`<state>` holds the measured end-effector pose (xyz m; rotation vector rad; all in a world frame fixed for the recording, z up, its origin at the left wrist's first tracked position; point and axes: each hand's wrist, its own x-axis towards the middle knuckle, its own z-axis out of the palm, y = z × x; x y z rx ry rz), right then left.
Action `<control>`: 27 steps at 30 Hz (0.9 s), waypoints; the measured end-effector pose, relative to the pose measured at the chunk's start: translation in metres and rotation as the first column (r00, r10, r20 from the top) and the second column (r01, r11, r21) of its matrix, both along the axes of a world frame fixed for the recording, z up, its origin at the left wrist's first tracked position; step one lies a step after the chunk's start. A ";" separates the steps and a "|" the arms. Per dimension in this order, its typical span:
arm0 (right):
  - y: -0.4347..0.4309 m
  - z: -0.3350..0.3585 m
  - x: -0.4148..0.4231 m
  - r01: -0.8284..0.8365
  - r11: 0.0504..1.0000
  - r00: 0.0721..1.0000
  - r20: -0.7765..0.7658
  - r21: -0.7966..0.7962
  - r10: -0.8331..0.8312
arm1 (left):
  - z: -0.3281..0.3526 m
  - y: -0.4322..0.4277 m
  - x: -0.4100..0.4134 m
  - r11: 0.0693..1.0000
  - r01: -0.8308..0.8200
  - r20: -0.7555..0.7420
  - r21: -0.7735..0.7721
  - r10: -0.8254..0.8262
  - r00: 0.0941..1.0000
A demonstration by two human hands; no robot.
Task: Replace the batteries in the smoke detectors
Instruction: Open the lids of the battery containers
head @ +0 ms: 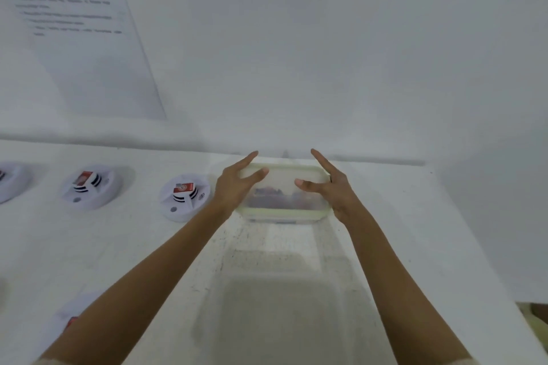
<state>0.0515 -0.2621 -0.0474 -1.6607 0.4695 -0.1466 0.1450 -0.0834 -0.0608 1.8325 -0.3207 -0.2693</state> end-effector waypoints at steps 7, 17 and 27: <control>0.015 0.003 -0.009 0.092 0.907 0.994 -0.013 -0.410 -0.107 | 0.005 0.003 -0.002 0.866 -0.178 0.469 0.467 -0.072 0.880; 0.007 0.019 -0.018 -0.221 0.904 0.973 -0.144 -0.366 0.180 | 0.017 0.008 -0.004 0.759 0.079 0.501 0.646 -0.500 0.706; 0.035 0.016 0.018 -0.072 0.913 0.992 -0.124 -0.402 0.023 | 0.017 -0.005 -0.005 0.873 0.273 0.008 0.405 -0.302 0.953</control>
